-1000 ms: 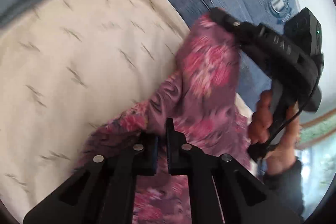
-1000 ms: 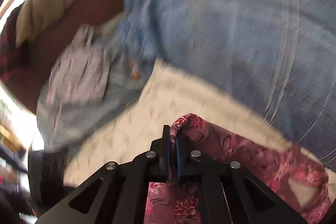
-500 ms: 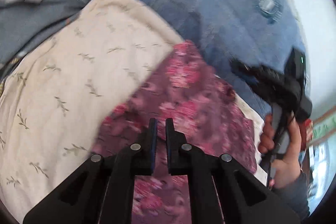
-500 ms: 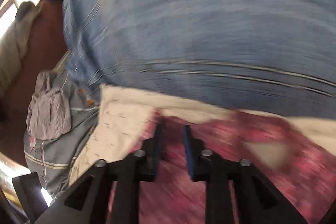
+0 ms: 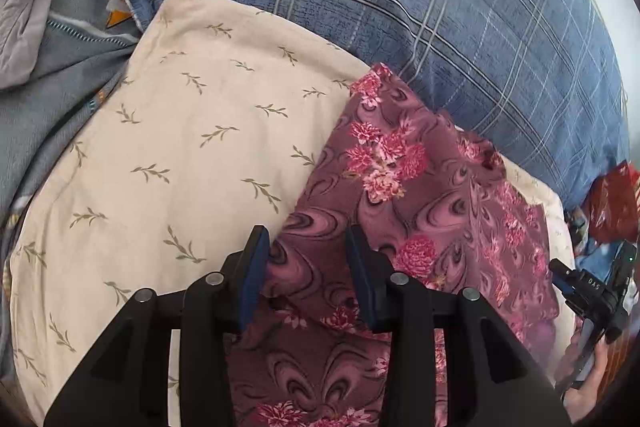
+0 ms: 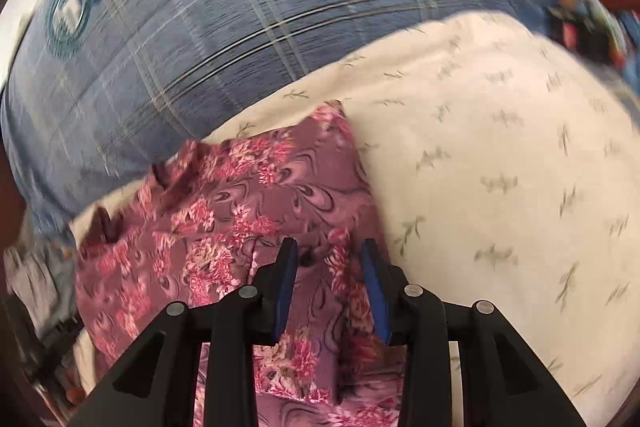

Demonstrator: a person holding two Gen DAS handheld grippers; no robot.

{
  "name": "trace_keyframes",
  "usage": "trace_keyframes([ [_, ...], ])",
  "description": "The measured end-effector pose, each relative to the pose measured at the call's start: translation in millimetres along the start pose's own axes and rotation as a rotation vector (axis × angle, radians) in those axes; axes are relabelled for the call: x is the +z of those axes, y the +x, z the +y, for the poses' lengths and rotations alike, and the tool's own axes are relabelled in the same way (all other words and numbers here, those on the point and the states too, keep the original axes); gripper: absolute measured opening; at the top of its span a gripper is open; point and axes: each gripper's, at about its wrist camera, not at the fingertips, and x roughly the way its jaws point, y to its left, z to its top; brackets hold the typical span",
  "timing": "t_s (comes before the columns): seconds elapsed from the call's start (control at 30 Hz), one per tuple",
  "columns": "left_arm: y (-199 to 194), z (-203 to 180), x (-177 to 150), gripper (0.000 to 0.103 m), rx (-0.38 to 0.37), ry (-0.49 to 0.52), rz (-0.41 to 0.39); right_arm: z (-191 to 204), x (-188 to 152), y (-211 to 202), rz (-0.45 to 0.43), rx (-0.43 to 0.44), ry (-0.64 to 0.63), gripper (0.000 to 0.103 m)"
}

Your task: Fold small clothes

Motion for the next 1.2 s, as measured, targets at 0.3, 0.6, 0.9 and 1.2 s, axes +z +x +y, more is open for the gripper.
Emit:
trace_keyframes([
  [0.3, 2, -2, 1, 0.037, 0.029, 0.025, -0.018, 13, -11, -14, -0.072, -0.075, -0.024, 0.043],
  [0.6, -2, -4, 2, 0.037, 0.057, 0.036, -0.048, 44, -16, -26, -0.133, -0.053, -0.186, 0.005],
  [0.9, 1, 9, 8, 0.039, 0.139, 0.019, -0.056, 1, 13, -15, -0.145, -0.087, -0.050, 0.006],
  [1.2, -22, -15, 2, 0.044, -0.039, 0.055, -0.086, 30, 5, -37, -0.197, 0.088, -0.056, 0.014],
])
